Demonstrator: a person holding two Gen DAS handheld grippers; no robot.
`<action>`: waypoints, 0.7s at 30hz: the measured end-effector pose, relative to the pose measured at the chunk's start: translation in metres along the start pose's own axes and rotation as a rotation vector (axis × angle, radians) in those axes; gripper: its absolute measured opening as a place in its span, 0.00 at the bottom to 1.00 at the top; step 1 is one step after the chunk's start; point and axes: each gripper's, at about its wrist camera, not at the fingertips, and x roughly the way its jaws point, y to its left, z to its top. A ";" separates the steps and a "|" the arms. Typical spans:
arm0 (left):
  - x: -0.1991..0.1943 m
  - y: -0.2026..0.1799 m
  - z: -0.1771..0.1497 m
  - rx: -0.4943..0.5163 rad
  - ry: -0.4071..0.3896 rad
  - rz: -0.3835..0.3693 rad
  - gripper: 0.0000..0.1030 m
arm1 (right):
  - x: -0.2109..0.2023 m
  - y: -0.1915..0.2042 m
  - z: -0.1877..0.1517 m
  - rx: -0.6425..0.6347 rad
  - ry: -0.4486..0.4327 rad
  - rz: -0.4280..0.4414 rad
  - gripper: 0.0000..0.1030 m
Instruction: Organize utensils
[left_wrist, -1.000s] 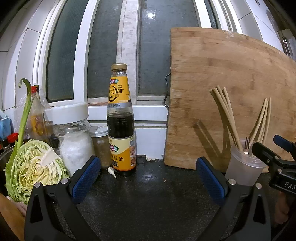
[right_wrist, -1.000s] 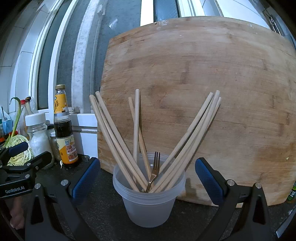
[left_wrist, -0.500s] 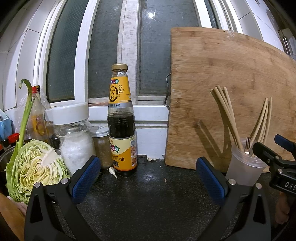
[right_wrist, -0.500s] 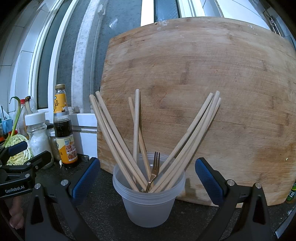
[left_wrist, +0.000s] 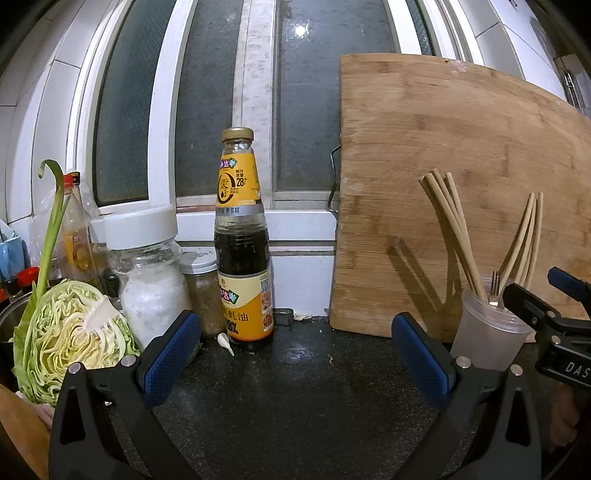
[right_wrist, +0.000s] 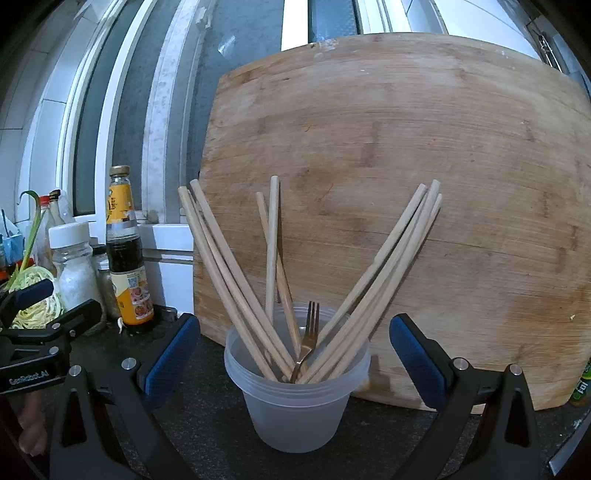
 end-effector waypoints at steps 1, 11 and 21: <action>0.000 0.000 0.000 0.000 0.000 -0.002 1.00 | 0.002 -0.001 0.000 0.001 0.002 0.003 1.00; -0.001 0.001 0.000 0.005 -0.002 -0.001 1.00 | 0.003 -0.001 0.000 -0.002 0.004 0.002 1.00; -0.001 0.000 0.000 0.003 -0.001 -0.001 1.00 | 0.004 -0.001 0.000 -0.005 0.006 -0.001 1.00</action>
